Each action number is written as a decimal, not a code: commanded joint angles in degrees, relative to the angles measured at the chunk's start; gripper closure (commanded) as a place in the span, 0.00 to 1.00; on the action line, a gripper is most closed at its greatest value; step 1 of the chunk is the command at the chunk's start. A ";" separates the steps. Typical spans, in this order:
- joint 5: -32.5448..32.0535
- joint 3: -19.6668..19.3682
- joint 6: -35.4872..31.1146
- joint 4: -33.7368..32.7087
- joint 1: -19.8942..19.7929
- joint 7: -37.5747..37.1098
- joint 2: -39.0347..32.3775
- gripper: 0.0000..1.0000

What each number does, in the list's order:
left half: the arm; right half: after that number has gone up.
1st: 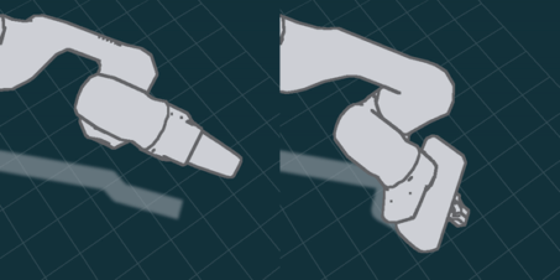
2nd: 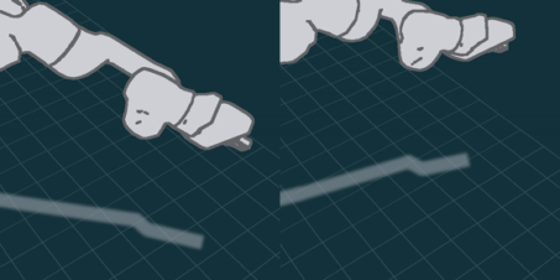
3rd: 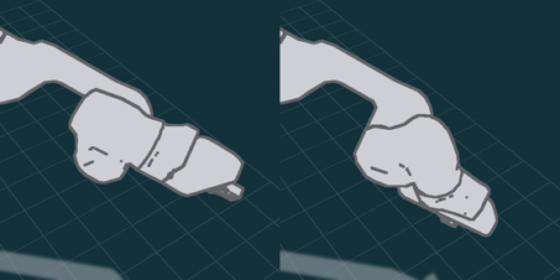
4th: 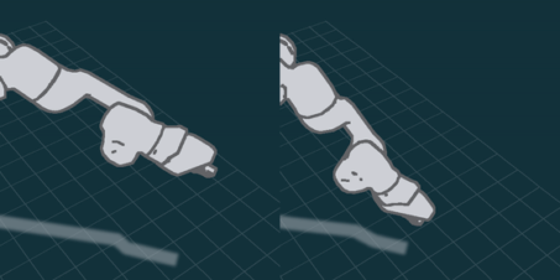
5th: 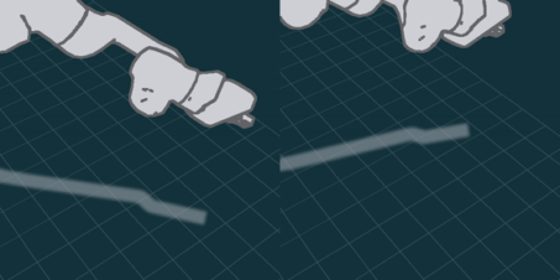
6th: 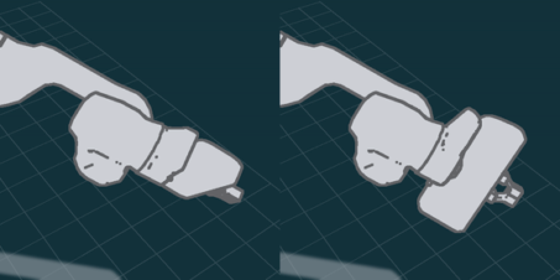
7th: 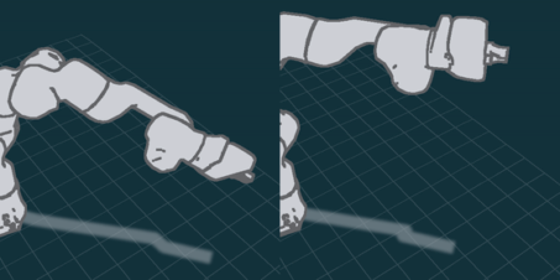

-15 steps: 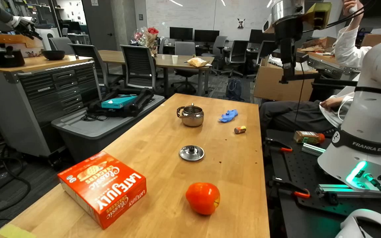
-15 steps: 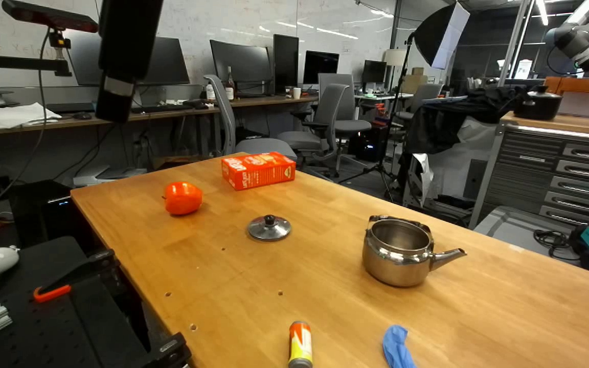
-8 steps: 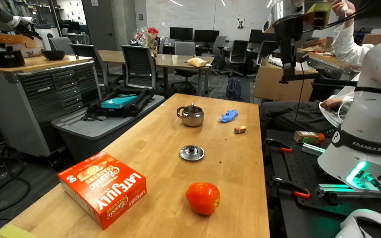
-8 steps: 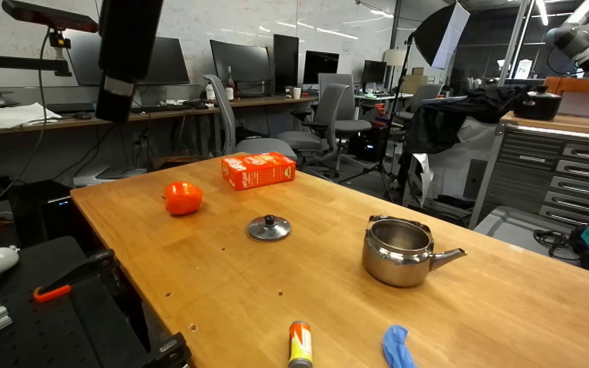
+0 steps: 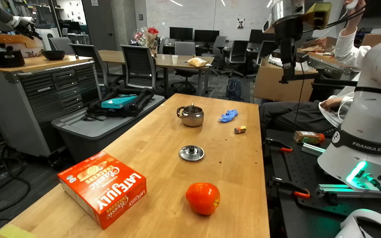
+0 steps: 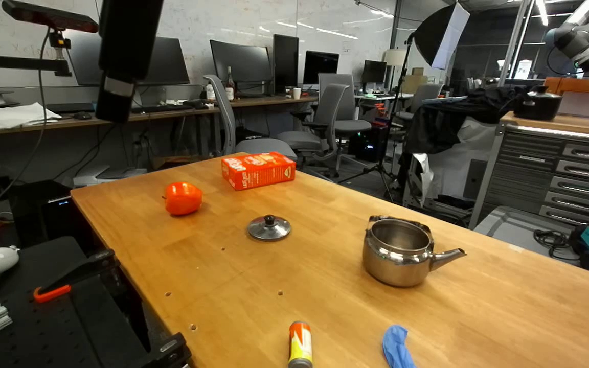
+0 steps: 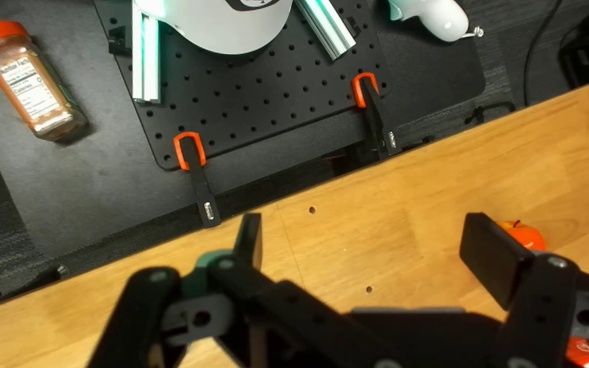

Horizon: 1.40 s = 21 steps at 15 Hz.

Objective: Put the lid on the kettle

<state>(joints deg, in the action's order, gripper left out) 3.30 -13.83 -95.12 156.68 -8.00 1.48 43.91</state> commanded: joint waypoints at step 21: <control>0.24 4.76 -33.99 1.53 1.30 1.24 -18.77 0.00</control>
<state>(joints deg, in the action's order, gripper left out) 3.28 -9.65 -129.36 158.29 -6.12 2.51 25.08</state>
